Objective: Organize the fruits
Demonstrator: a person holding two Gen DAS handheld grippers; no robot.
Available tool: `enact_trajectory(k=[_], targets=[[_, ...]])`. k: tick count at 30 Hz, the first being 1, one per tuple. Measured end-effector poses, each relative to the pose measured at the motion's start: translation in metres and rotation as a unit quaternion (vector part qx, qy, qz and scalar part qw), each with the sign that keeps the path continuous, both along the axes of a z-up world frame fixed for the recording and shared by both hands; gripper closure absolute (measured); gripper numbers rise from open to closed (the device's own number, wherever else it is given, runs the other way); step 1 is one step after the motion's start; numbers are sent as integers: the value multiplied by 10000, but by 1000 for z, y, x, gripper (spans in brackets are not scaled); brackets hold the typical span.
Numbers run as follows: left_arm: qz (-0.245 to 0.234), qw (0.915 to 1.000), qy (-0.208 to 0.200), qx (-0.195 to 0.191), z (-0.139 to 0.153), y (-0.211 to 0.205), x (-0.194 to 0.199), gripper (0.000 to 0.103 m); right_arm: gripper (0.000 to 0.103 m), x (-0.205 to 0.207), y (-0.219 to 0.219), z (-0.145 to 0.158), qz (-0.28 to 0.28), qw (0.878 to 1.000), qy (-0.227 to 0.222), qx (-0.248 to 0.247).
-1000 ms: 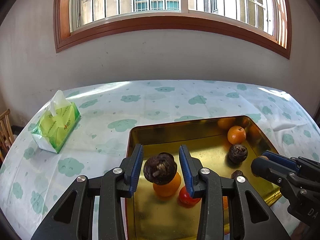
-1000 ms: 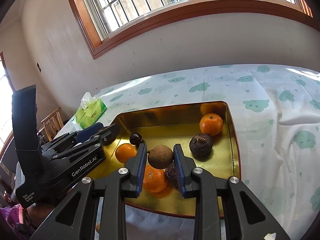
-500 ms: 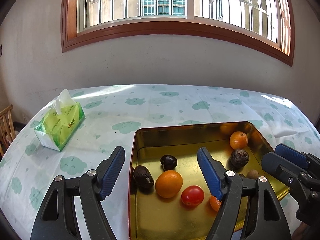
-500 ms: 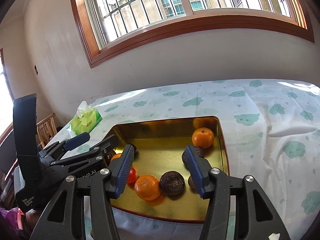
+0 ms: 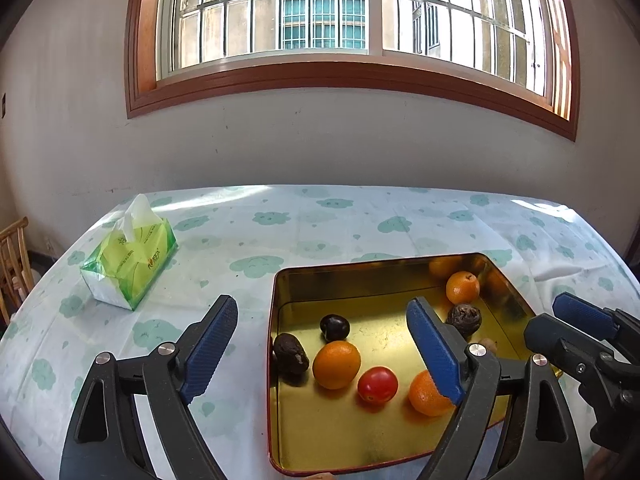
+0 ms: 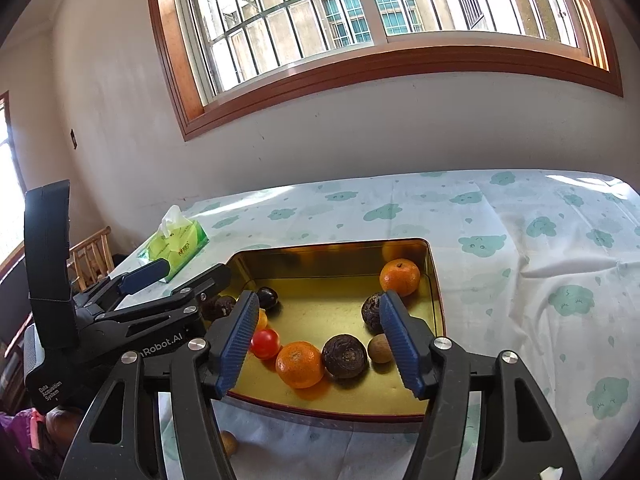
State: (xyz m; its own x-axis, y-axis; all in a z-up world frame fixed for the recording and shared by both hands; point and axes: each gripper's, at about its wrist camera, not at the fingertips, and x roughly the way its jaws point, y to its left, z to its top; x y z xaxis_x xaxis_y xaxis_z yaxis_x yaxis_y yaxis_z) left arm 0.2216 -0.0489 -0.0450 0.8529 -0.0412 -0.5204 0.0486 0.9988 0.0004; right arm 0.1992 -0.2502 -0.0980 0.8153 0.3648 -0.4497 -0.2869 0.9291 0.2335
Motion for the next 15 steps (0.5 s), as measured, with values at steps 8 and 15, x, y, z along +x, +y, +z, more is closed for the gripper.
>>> enact_trajectory(k=[8,15], targets=[[-95,9996,-244,-47,19,3,-26,7,43,-23,-3,6,-37,10000,-62,50],[-155,9994,-288,-58,31,5,-52,7,42,-52,-1,14,-87,9997,-232,-25]])
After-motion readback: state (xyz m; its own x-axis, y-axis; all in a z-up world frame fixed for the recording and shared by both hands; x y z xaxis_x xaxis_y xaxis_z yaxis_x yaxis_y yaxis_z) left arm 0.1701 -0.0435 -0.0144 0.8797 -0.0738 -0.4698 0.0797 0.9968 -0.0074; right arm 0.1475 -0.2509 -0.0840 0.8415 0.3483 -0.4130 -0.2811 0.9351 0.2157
